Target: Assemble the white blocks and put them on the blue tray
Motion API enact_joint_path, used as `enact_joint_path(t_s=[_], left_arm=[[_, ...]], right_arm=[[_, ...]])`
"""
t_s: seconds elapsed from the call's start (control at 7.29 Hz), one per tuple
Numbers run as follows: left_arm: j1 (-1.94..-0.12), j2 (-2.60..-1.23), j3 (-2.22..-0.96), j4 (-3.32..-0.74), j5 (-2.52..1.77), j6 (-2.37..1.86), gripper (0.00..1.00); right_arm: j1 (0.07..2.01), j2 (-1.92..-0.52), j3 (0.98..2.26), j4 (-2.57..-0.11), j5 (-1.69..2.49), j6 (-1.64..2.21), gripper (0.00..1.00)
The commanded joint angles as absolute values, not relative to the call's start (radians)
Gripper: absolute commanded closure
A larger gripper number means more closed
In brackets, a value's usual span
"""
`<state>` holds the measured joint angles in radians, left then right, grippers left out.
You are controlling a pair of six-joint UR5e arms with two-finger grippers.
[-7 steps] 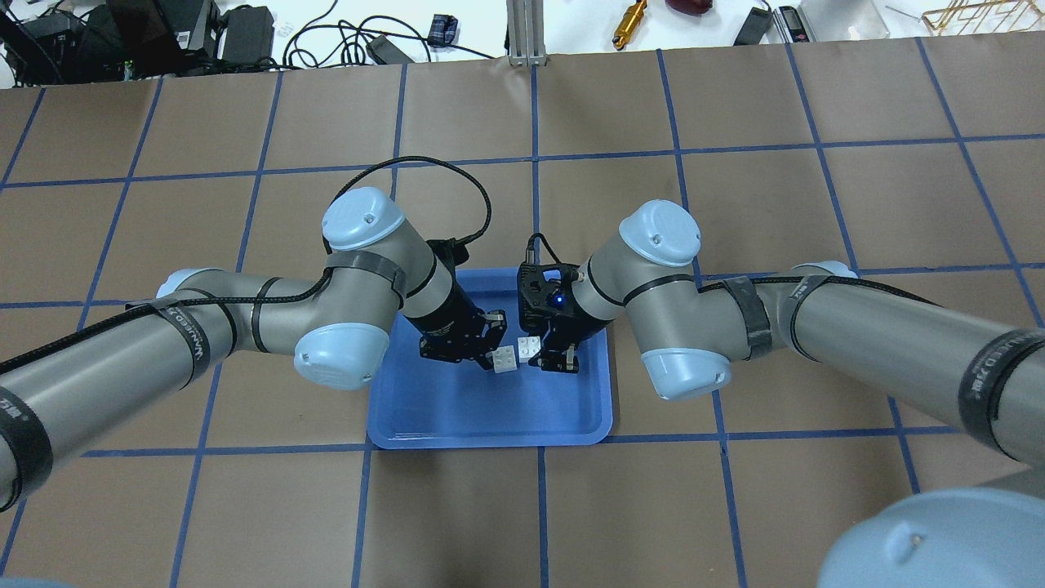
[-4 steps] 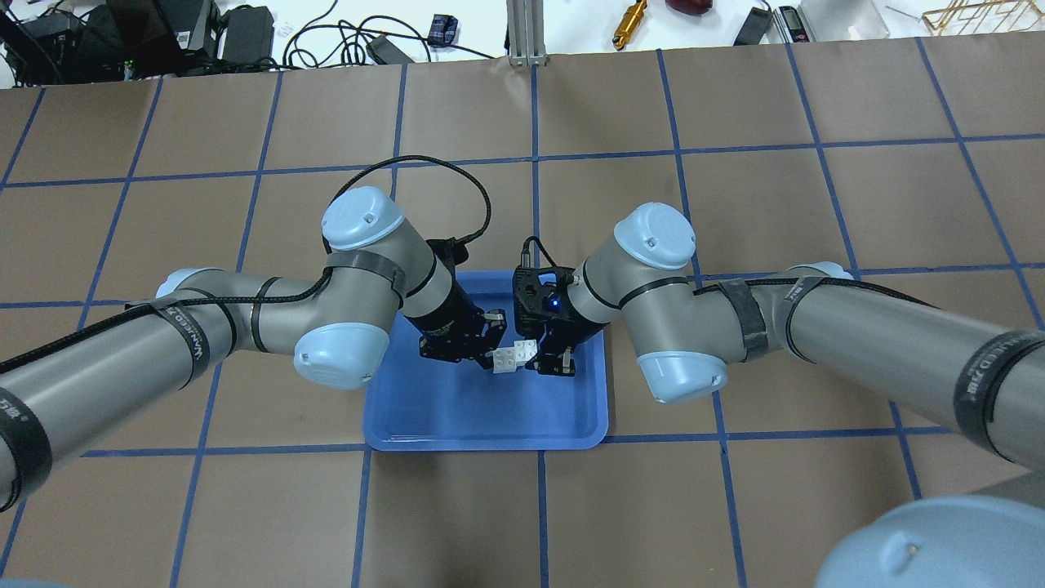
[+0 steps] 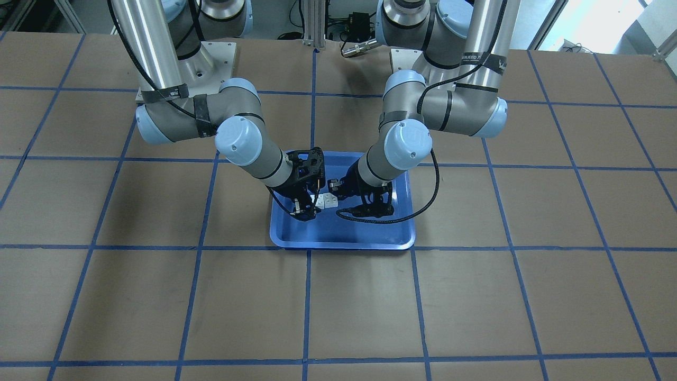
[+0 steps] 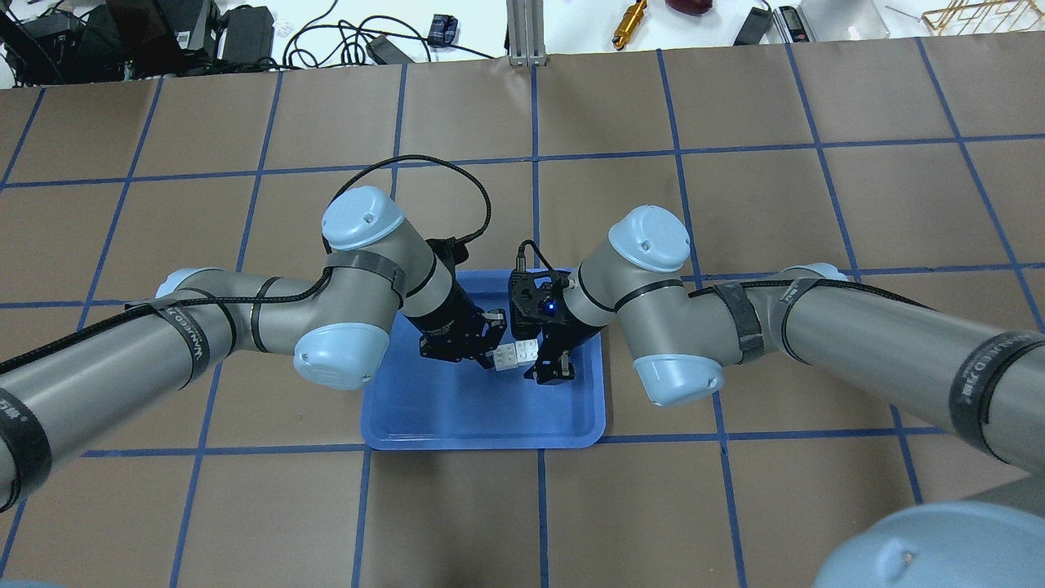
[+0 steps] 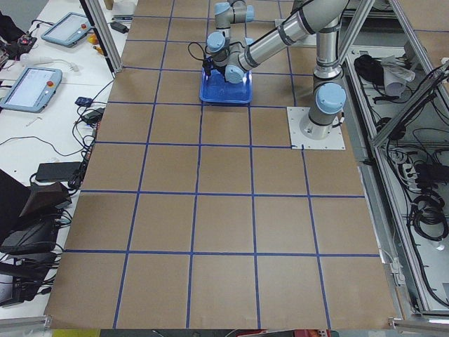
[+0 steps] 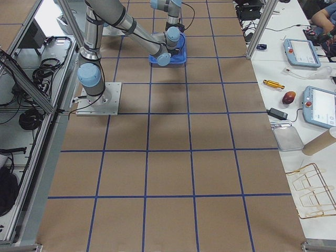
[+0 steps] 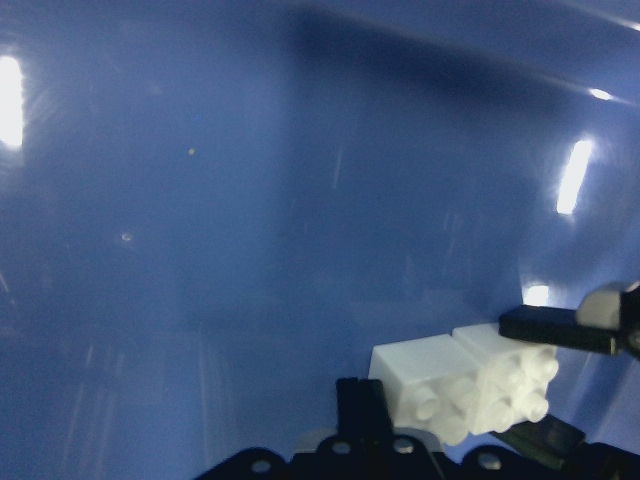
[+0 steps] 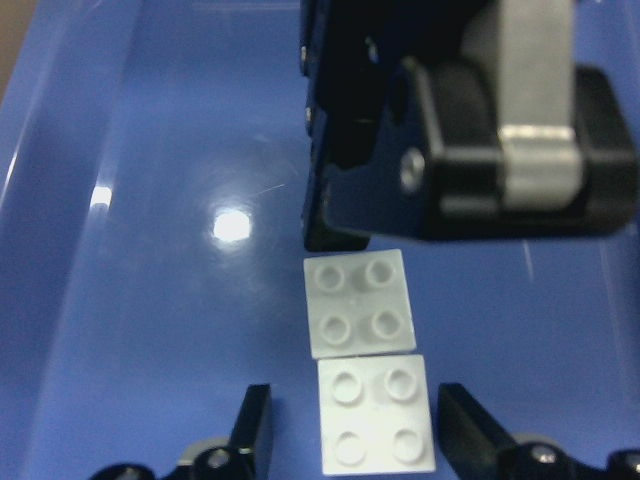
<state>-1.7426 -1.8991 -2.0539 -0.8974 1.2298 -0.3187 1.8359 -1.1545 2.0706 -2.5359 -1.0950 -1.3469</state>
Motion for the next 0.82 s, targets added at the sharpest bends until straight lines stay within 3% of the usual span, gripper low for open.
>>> enact_joint_path(t_s=[0.0, 0.27, 0.69], left_arm=[[-1.743, -1.899, -2.054, -0.897, 1.23, -0.316, 1.0], [-1.743, -1.893, -2.052, -0.896, 1.23, -0.314, 1.0], [-1.741, -1.891, -2.048, -0.89, 1.23, -0.314, 1.0]], right_arm=[[1.835, -1.161, 2.068, -2.536, -1.097, -1.345, 0.2], [1.825, -1.164, 2.059, -2.537, -1.097, -1.333, 0.11], [1.806, -1.256, 2.028, -2.501, -1.114, -1.284, 0.08]])
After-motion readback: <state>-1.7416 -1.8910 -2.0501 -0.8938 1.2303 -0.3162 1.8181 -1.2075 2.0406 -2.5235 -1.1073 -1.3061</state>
